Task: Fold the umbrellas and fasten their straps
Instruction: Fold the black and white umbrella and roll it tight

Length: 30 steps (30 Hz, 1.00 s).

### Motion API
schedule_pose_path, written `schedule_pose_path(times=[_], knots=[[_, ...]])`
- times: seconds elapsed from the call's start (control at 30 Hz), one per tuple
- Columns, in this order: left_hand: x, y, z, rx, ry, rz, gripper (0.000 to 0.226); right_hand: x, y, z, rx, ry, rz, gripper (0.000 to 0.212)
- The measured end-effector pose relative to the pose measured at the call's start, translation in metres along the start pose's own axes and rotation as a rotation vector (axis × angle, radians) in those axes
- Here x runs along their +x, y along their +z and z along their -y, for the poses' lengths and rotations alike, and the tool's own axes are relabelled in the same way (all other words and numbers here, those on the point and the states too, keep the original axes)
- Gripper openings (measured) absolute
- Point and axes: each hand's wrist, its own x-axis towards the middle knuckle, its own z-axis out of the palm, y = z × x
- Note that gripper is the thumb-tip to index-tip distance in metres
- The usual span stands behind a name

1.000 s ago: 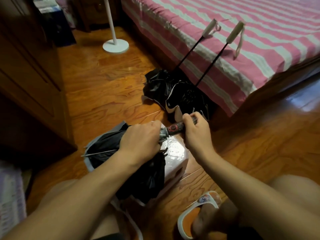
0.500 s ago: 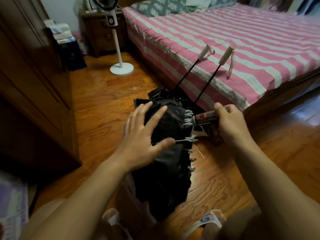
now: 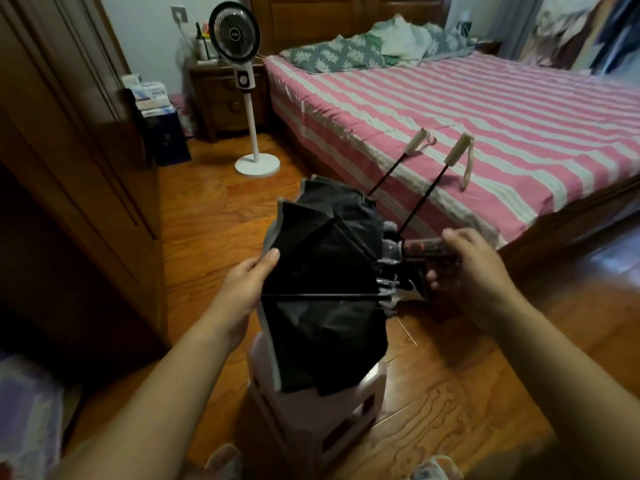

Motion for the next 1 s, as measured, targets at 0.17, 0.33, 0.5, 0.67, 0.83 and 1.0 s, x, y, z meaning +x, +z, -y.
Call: schedule_pose_path(times=[0.17, 0.33, 0.5, 0.67, 0.83, 1.0], knots=[[-0.005, -0.012, 0.042, 0.221, -0.217, -0.101, 0.048, 0.01, 0.001, -0.113, 0.062, 0.347, 0.09, 0.015], [-0.004, -0.02, 0.093, 0.541, -0.328, 0.15, 0.007, 0.012, -0.024, -0.184, -0.232, 0.664, 0.24, 0.03], [-0.002, -0.023, 0.093, 0.572, -0.262, 0.221, 0.028, 0.03, -0.023, -0.195, -0.644, 0.498, 0.137, 0.064], [-0.01, -0.016, 0.095, 0.563, -0.209, 0.353, 0.034, 0.023, -0.013, -0.173, -1.345, 0.166, 0.08, 0.04], [-0.009, -0.009, 0.098, 0.662, -0.165, 0.384, 0.022, -0.002, 0.022, -0.157, -0.891, 0.129, 0.431, 0.013], [-0.011, 0.005, 0.092, 0.466, -0.097, 0.291, 0.029, -0.014, 0.032, -0.182, -0.94, 0.105, 0.523, 0.047]])
